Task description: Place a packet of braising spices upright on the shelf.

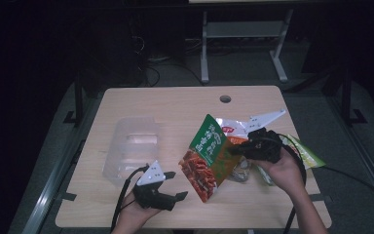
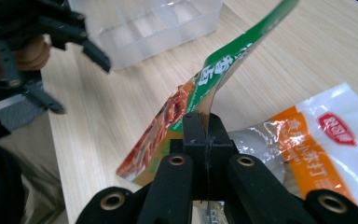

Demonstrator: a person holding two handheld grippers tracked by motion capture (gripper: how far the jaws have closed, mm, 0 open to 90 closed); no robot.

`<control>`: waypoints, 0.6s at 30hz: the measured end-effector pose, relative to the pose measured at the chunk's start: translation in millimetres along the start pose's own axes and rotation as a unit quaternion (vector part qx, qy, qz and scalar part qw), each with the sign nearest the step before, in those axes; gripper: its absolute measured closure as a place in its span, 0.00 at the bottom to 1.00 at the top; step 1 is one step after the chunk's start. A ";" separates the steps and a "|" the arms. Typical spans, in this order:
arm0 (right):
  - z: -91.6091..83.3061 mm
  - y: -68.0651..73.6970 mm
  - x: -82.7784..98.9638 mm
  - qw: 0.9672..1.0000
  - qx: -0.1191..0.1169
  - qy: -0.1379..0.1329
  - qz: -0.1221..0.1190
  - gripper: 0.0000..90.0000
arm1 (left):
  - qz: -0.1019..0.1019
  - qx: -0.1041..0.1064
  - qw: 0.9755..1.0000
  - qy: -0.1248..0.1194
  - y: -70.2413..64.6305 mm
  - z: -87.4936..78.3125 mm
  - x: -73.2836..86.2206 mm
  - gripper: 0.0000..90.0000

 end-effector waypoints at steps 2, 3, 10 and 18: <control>-5.3 1.6 -4.8 1.000 -0.001 0.011 -0.016 1.00 | -0.002 -0.002 1.000 -0.003 4.4 6.2 -14.4 0.26; -8.3 1.7 -6.9 1.000 0.003 0.015 -0.026 1.00 | -0.004 -0.003 1.000 -0.005 5.7 8.6 -19.3 0.26; -27.3 6.6 -16.5 0.996 0.016 0.039 -0.083 1.00 | -0.021 -0.011 1.000 -0.001 21.7 26.0 -44.6 0.25; -29.0 4.1 -16.8 0.995 0.008 0.027 -0.094 1.00 | -0.040 0.021 0.999 0.016 36.2 48.8 -58.6 0.43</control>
Point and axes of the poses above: each handheld gripper's, and its own axes: z roughly forward along the jaws, x roughly out of its underside, y roughly to its left, the point moved 8 cm from there along z, roughly forward along the jaws, and after that the axes turned 14 degrees about y, right-handed, at the moved point
